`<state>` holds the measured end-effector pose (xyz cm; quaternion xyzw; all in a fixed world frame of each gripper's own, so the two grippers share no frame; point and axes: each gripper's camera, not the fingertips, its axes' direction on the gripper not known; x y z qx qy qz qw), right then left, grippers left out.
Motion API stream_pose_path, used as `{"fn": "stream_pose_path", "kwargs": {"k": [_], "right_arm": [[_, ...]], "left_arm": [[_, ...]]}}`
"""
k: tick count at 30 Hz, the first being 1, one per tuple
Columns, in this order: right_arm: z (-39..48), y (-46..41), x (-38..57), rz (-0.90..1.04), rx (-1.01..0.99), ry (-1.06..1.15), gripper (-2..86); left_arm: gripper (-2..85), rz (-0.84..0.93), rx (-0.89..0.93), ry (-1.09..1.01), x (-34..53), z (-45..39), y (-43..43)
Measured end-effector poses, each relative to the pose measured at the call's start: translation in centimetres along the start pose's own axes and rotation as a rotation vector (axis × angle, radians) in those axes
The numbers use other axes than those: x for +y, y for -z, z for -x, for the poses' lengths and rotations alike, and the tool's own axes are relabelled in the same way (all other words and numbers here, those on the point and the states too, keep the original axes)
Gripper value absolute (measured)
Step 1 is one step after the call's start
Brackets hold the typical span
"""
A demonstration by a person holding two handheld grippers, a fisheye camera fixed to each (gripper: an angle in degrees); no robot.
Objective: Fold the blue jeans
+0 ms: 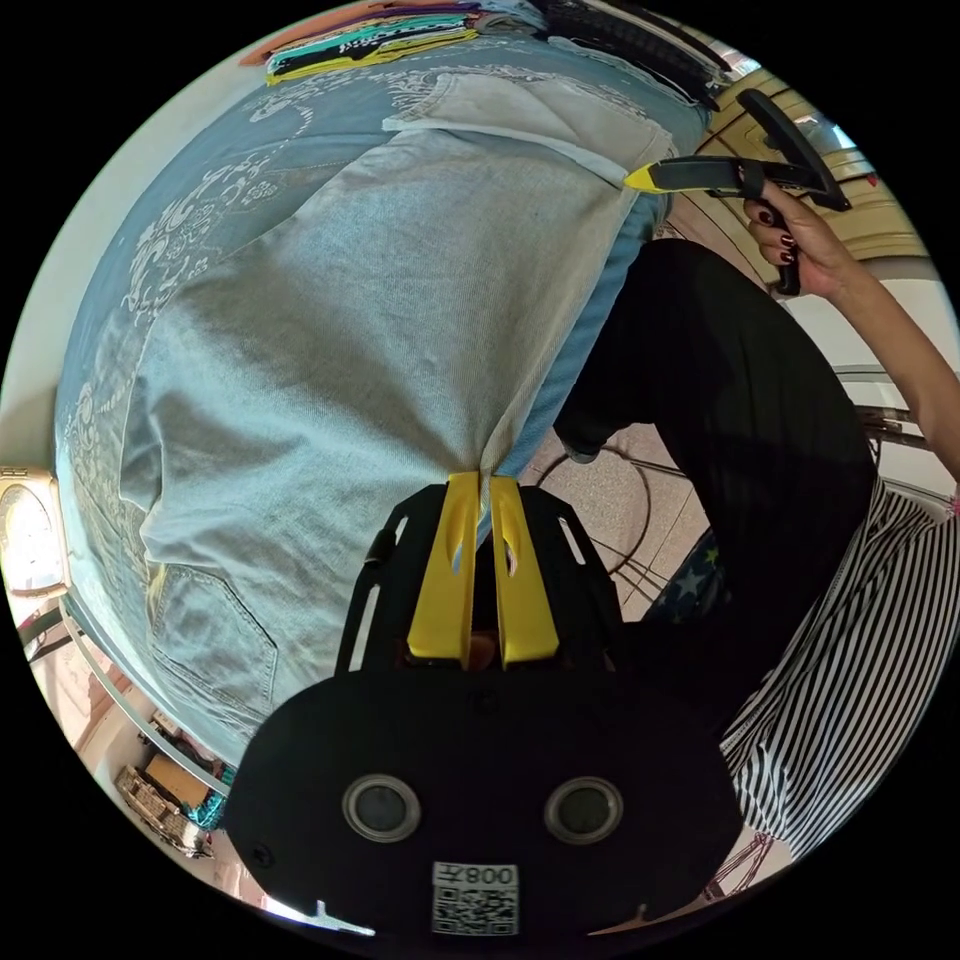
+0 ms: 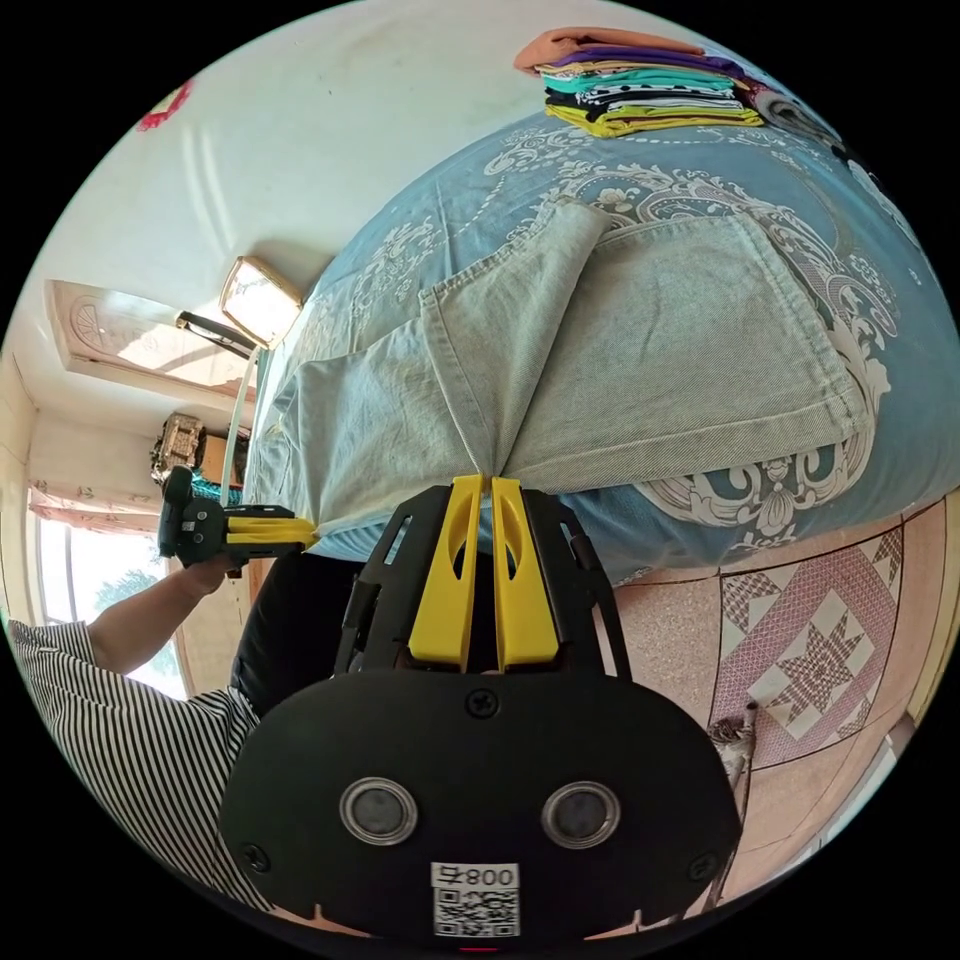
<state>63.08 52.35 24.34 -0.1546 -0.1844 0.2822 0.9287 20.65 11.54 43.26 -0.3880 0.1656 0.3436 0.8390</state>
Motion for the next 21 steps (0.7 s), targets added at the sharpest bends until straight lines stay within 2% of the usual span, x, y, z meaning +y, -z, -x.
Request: {"fn": "stream_pose_path", "kwargs": {"k": [9, 14, 21], "right_arm": [[-0.7, 1.5, 2.6, -0.05, -0.084, -0.049, 1.9], [-1.4, 2.1, 4.1, -0.077, -0.172, -0.094, 1.8], [-1.5, 2.6, 5.4, -0.096, -0.28, -0.143, 1.1]], "left_arm": [[2.2, -0.074, 0.238, 0.202, 0.9, 6.4, -1.3], [2.0, -0.191, 0.47, 0.332, 3.2, 10.8, -1.9], [0.8, -0.411, 0.694, 0.441, 4.6, 14.5, -2.4]]}}
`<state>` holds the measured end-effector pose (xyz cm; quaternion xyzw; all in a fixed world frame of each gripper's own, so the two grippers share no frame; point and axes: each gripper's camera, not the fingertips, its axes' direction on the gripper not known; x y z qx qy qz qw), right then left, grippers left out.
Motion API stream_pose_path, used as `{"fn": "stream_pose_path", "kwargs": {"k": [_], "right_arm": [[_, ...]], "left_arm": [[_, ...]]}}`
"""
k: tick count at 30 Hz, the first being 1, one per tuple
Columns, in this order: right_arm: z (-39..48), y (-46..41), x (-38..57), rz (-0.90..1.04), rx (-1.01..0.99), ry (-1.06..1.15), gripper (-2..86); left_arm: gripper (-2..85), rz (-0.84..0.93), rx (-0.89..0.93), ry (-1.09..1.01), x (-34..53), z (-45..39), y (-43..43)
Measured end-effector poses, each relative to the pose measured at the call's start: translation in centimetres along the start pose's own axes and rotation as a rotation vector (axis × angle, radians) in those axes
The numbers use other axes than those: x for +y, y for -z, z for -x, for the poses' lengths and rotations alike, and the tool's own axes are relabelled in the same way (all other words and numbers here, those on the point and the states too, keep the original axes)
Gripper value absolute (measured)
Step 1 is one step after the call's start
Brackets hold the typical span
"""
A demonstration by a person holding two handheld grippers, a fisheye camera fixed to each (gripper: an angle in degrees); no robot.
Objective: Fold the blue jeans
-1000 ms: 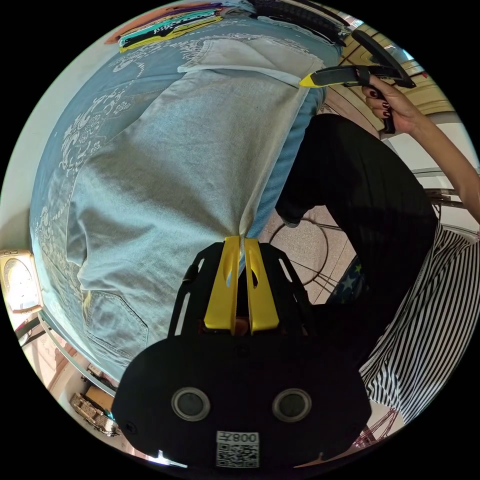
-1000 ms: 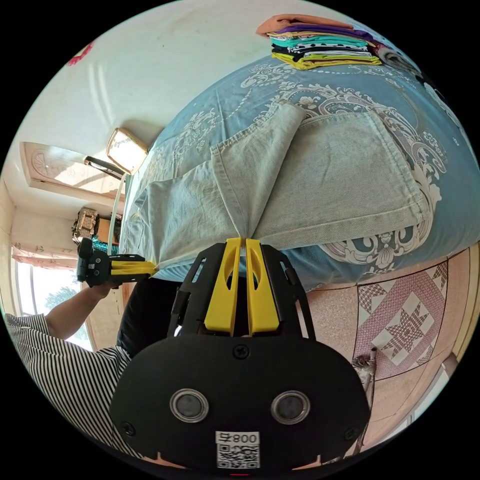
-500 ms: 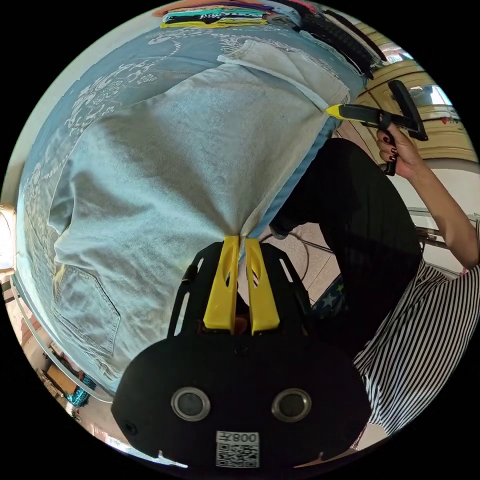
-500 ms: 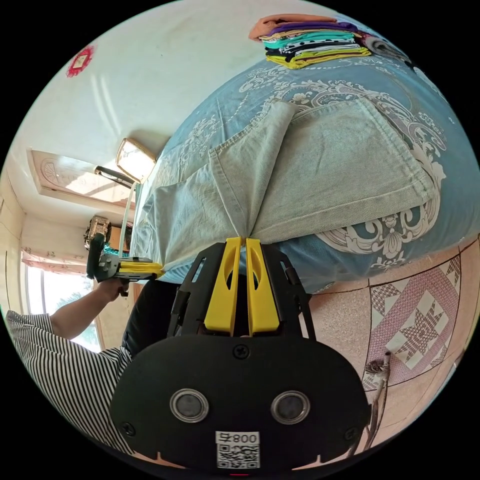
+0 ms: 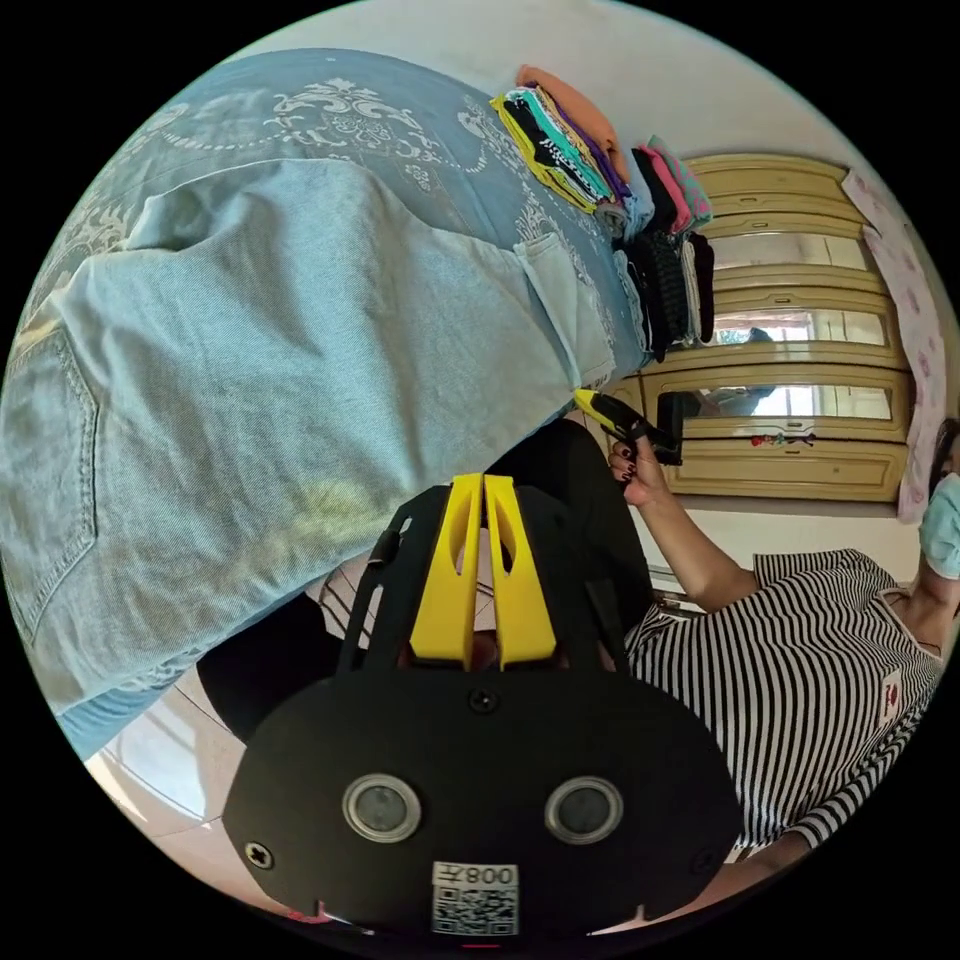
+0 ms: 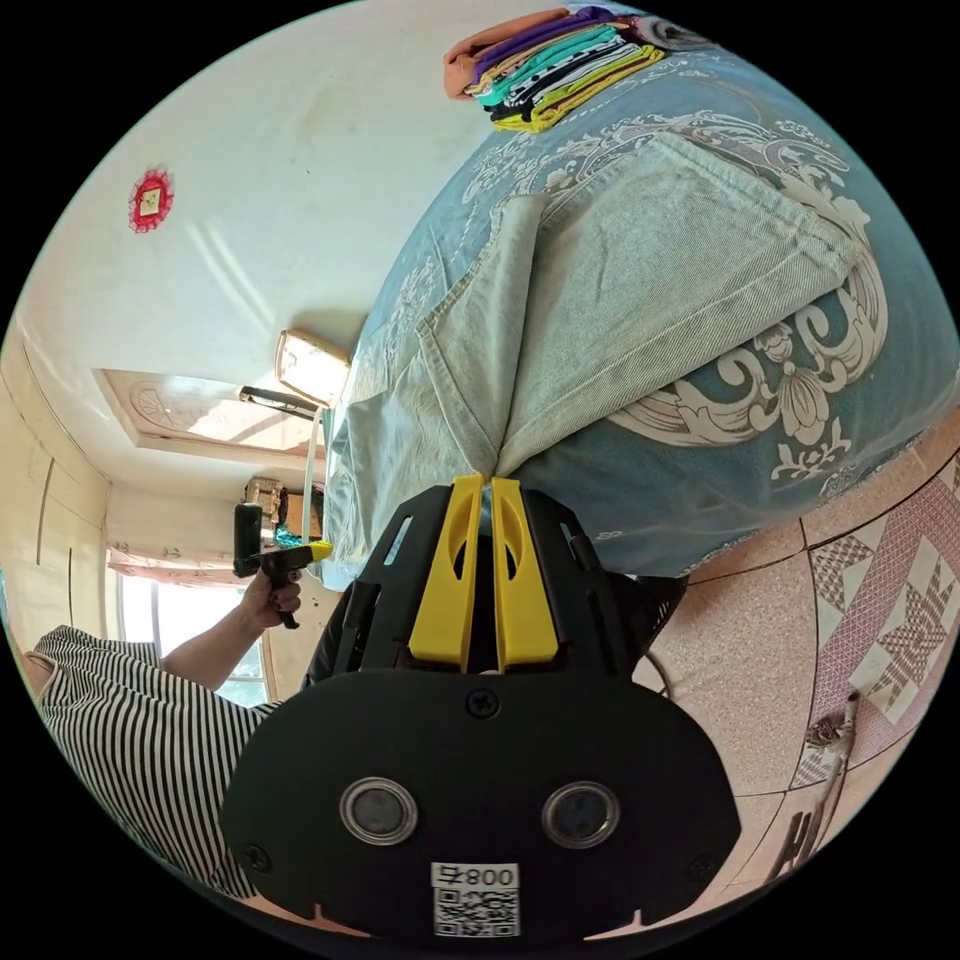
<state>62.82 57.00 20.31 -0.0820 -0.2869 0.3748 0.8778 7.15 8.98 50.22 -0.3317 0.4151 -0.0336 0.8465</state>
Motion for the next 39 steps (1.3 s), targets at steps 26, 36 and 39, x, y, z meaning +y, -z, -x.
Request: {"fn": "stream_pose_path", "kwargs": {"k": [26, 36, 39], "right_arm": [[22.4, -9.4, -8.2, 0.08, 0.643, 0.576, 7.8], [22.0, -8.2, -8.2, 0.087, 0.72, 0.561, 3.8], [21.2, -3.8, -7.9, 0.011, 0.646, 0.515, 1.7]], "left_arm": [[4.4, -0.076, -0.08, -0.005, -24.9, -0.2, -11.0], [2.4, -0.063, -0.142, -0.078, -28.6, -3.1, -14.1], [2.4, -0.063, -0.148, -0.118, -30.1, -4.7, -15.1]]}}
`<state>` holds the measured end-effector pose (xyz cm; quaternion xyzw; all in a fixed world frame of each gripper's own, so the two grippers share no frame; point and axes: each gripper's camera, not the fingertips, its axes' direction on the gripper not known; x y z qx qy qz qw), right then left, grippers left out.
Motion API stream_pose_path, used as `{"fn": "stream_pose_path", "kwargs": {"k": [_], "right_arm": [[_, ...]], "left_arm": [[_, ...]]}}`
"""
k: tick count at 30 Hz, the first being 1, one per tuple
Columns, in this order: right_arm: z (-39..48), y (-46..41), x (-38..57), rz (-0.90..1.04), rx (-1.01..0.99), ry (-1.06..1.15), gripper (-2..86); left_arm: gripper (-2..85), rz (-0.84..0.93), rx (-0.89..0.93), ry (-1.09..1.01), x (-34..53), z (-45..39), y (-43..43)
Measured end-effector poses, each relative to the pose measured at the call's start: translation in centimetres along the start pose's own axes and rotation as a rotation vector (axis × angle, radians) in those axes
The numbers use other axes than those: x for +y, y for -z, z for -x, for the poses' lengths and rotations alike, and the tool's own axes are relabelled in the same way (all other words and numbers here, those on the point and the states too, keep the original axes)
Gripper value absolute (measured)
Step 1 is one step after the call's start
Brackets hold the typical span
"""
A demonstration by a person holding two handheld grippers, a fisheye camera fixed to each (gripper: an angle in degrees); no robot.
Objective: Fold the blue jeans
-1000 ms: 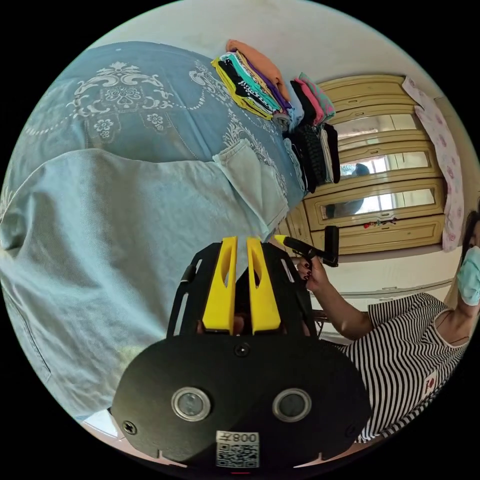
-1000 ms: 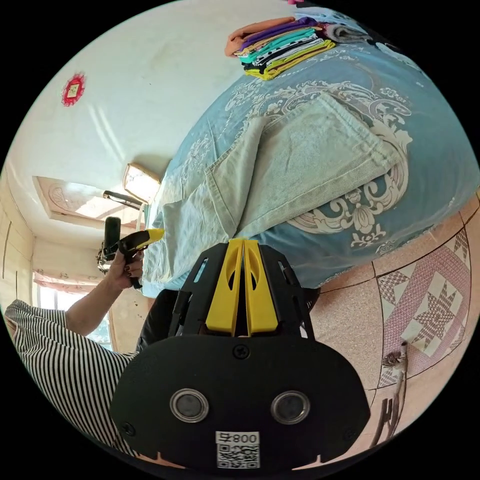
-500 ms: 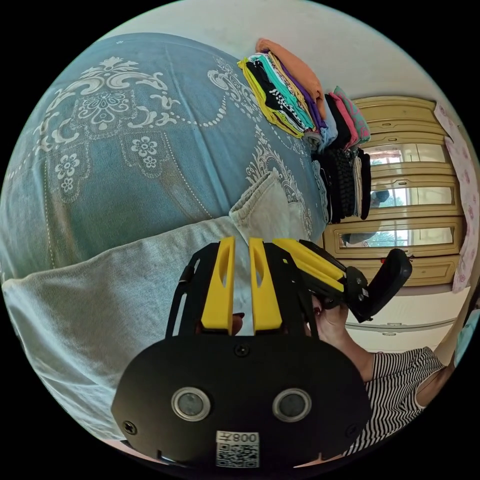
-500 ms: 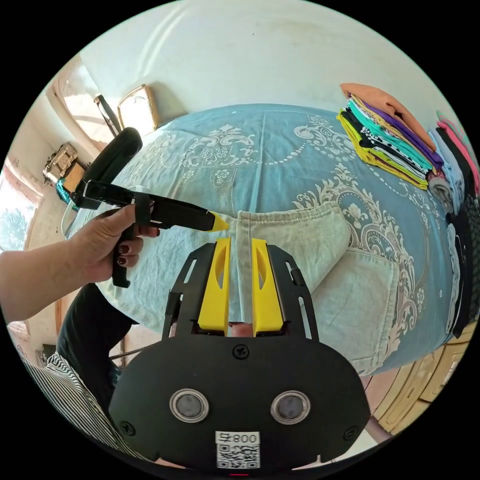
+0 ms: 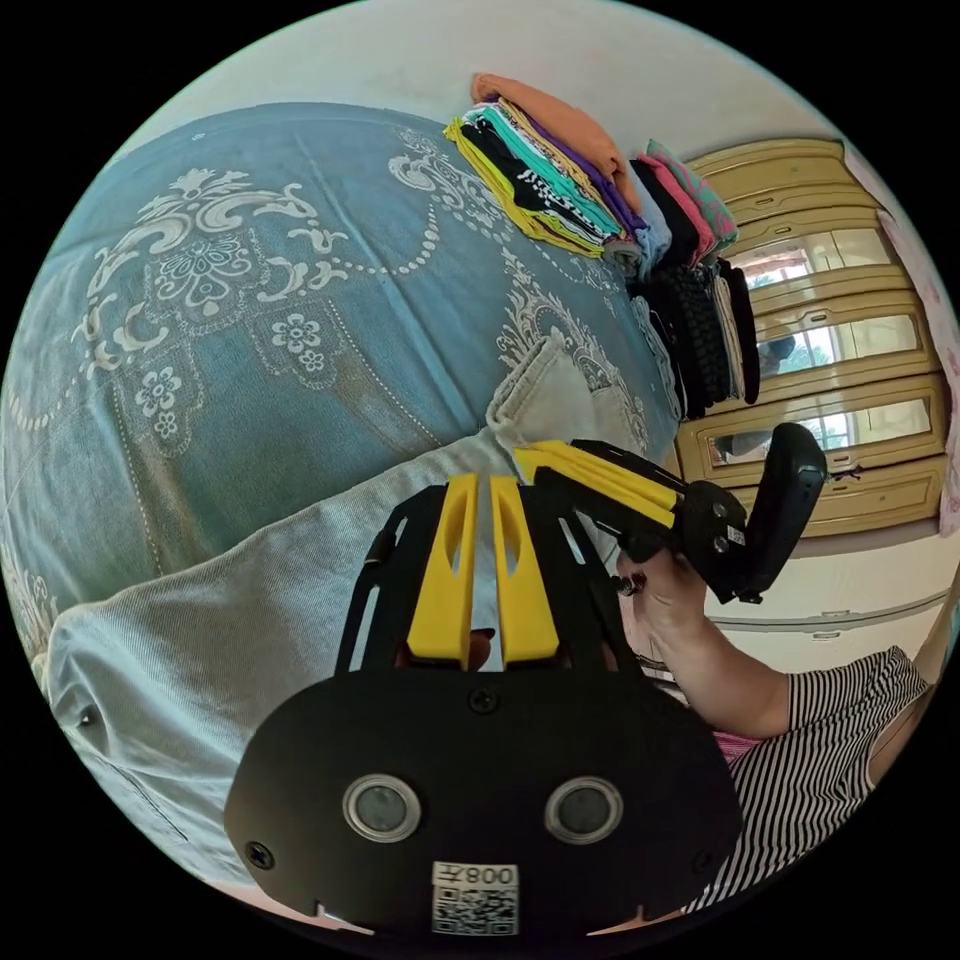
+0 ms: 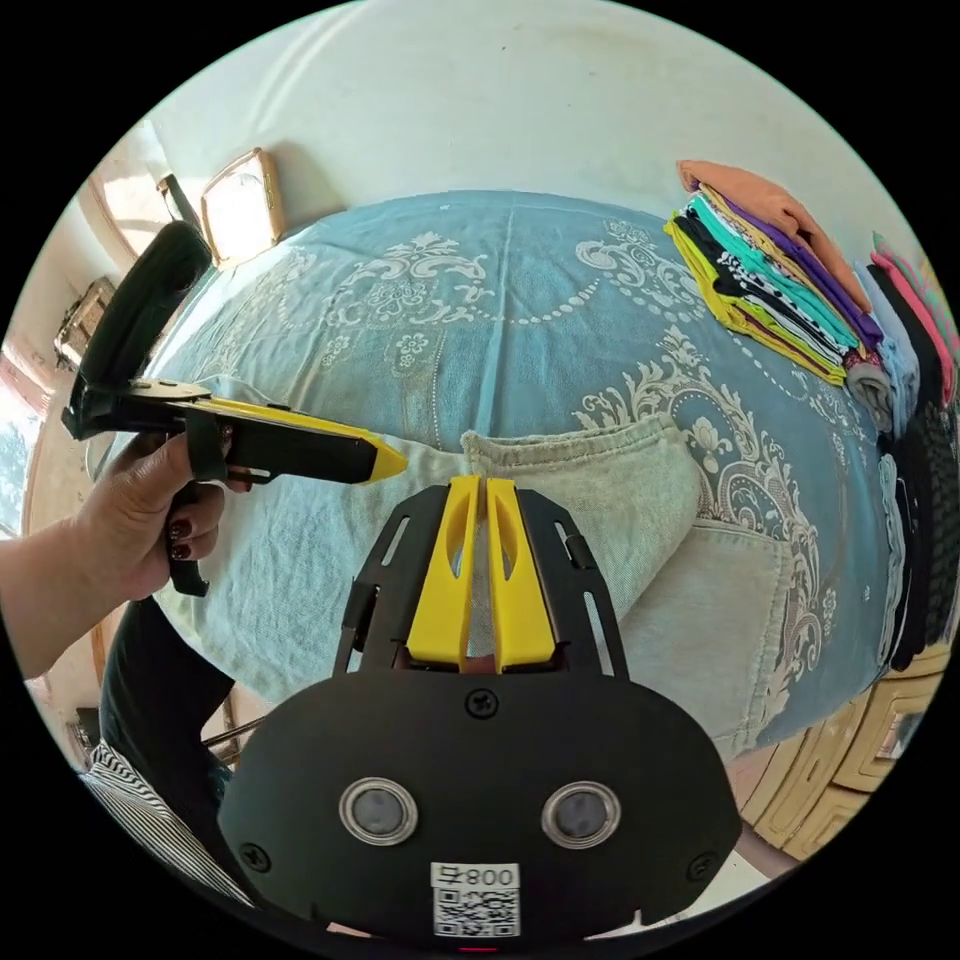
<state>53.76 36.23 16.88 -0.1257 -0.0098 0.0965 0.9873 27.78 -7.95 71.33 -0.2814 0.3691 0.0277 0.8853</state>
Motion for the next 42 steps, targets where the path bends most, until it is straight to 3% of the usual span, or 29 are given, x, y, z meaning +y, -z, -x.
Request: {"fn": "stream_pose_path", "kwargs": {"k": [7, 17, 25, 31, 42], "right_arm": [[-12.6, 10.3, 8.6, -0.279, -0.222, -0.307, 0.9], [-25.4, 12.0, 21.3, -0.316, -0.313, -0.672, 0.6], [-30.2, 12.1, 25.1, -0.285, -0.316, -0.709, 0.6], [-32.8, 12.4, 26.5, -0.266, -0.31, -0.687, 0.6], [-36.1, 13.8, 29.6, -0.291, -0.351, -0.672, 0.7]], "left_arm": [[3.3, 0.046, -0.042, -0.211, -6.2, -7.1, -4.3], [5.4, 0.163, -0.114, -0.402, -15.5, -18.1, -14.0], [6.2, 0.259, -0.239, -0.485, -19.7, -23.7, -20.4], [4.5, 0.325, -0.221, -0.496, -21.9, -25.5, -22.9], [1.1, 0.205, -0.178, -0.538, -22.3, -29.5, -20.3]]}}
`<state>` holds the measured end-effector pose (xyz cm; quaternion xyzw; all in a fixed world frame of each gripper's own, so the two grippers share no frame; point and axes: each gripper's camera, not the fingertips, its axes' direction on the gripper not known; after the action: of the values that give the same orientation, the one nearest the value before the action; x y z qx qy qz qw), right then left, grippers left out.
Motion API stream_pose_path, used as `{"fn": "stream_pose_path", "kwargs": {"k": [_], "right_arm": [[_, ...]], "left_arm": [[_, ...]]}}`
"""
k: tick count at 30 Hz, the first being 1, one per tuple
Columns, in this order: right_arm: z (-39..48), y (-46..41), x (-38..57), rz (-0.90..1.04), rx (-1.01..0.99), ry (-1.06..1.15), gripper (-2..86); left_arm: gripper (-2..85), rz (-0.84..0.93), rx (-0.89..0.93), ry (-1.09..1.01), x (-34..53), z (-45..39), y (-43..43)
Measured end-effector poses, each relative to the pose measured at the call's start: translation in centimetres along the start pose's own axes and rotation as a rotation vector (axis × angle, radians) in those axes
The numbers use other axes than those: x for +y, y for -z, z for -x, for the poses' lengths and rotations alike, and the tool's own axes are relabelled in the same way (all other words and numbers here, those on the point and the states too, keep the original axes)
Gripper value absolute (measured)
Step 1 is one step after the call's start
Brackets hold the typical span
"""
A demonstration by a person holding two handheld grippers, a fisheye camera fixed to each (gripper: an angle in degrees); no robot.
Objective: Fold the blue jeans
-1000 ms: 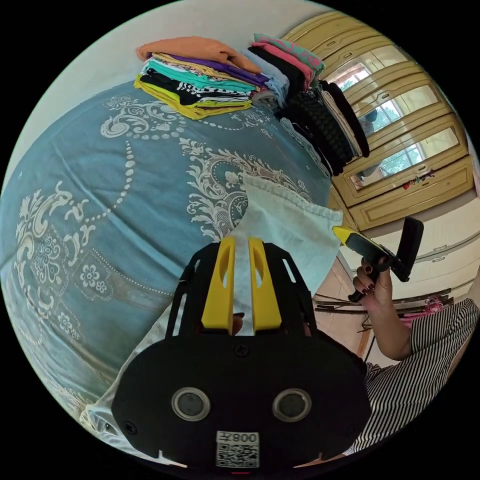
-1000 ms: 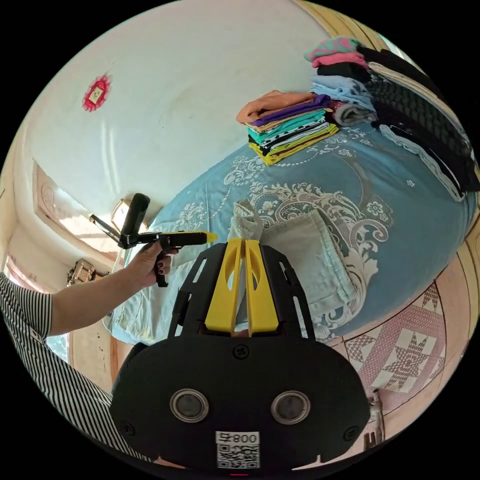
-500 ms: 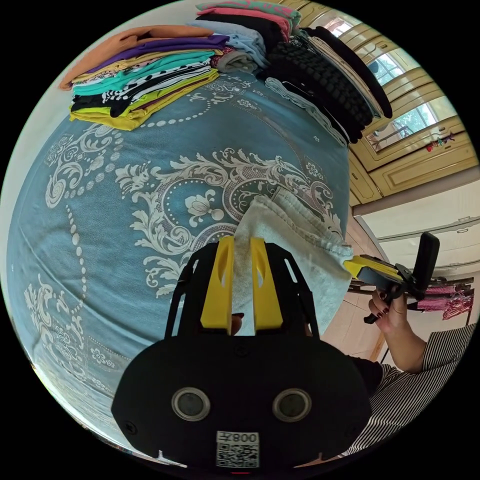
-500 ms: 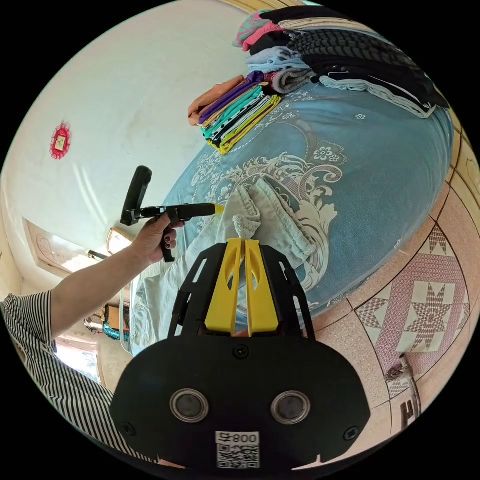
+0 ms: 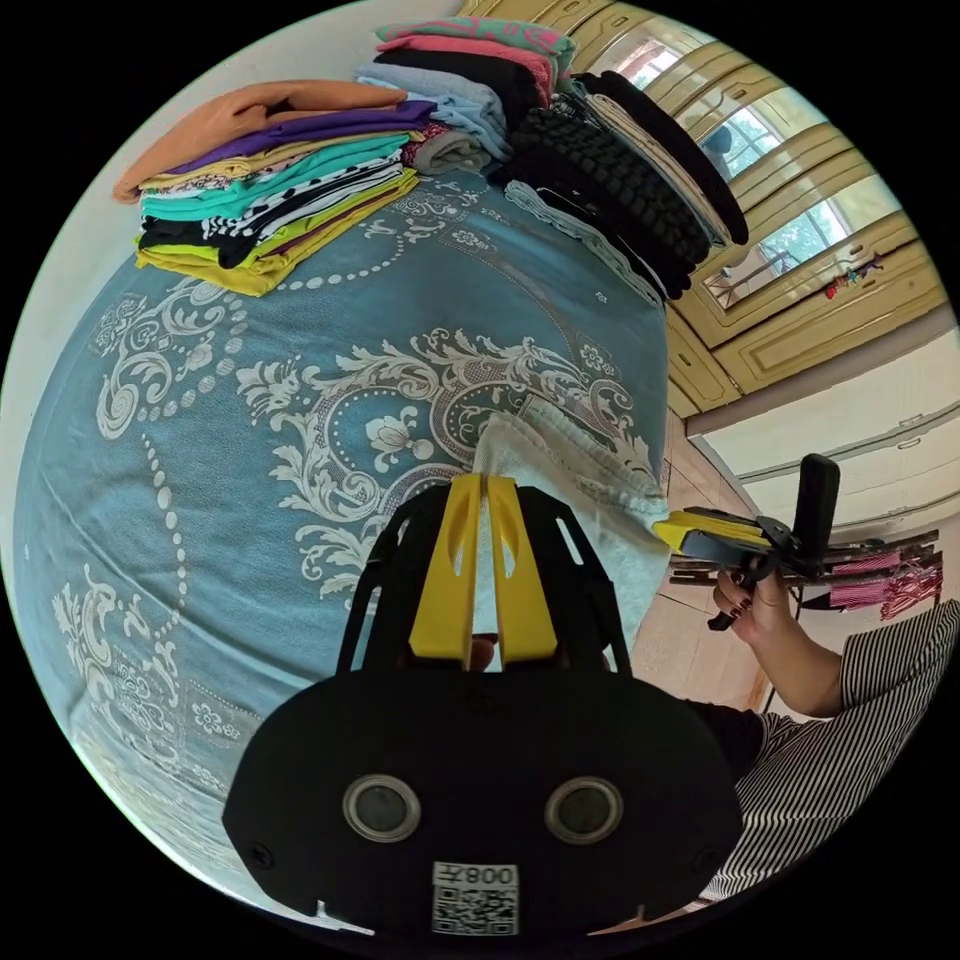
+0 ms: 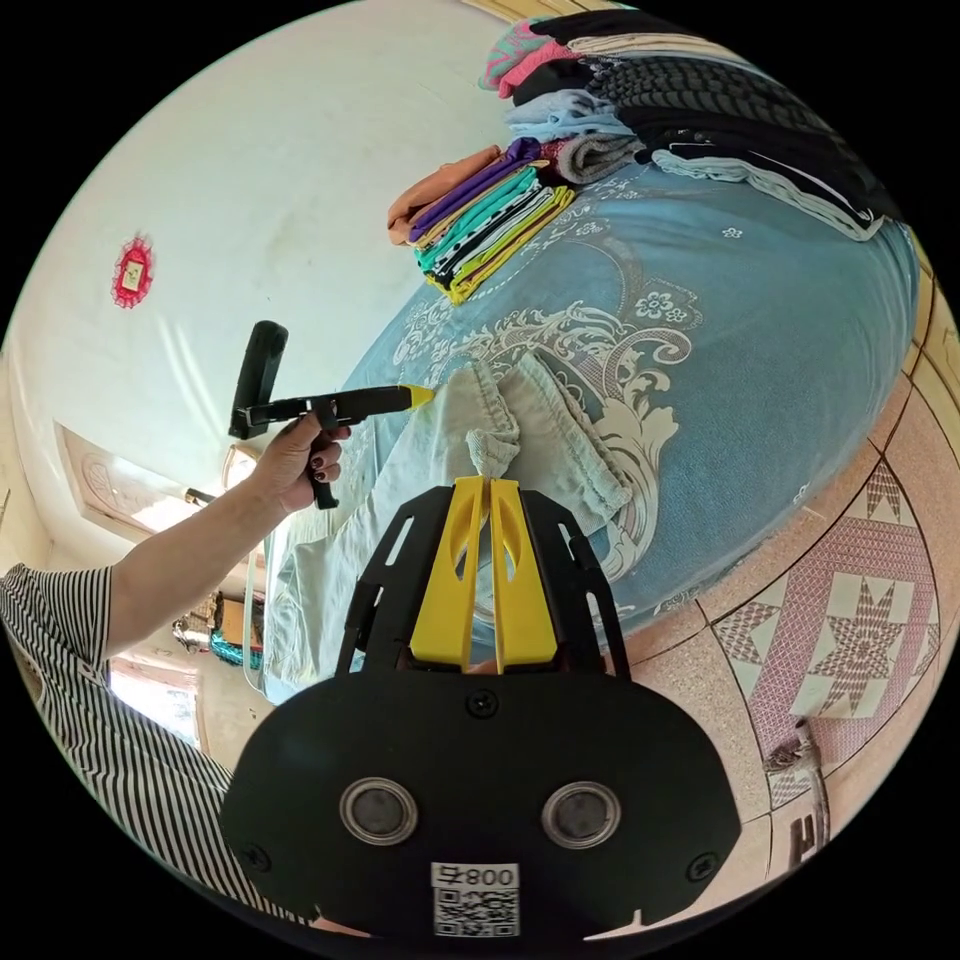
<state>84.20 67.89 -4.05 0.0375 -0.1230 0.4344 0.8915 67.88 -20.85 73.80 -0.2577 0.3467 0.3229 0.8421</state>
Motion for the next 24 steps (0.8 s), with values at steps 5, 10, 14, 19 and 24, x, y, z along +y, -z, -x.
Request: {"fn": "stream_pose_path", "kwargs": {"k": [5, 10, 14, 19, 24], "right_arm": [[-0.7, 2.9, 0.4, -0.048, -0.006, 0.025, 0.7], [-2.7, 3.7, 0.7, -0.056, 0.012, -0.006, 0.7], [-3.9, 3.3, 1.0, -0.056, 0.017, -0.03, 0.7], [-5.4, 0.9, 1.4, -0.03, 0.055, -0.073, 0.8], [-6.1, -0.7, 1.8, -0.028, 0.016, -0.128, 0.8]], "left_arm": [[0.5, -0.049, 0.019, -0.042, -0.9, -2.1, 1.5], [0.2, 0.003, -0.004, -0.06, -2.3, -3.5, -0.2], [0.1, 0.012, -0.02, -0.047, -2.3, -3.9, -0.7], [0.1, 0.016, -0.038, -0.033, -1.4, -3.7, -0.8], [0.3, 0.054, -0.102, -0.049, -0.3, -4.2, -1.4]]}}
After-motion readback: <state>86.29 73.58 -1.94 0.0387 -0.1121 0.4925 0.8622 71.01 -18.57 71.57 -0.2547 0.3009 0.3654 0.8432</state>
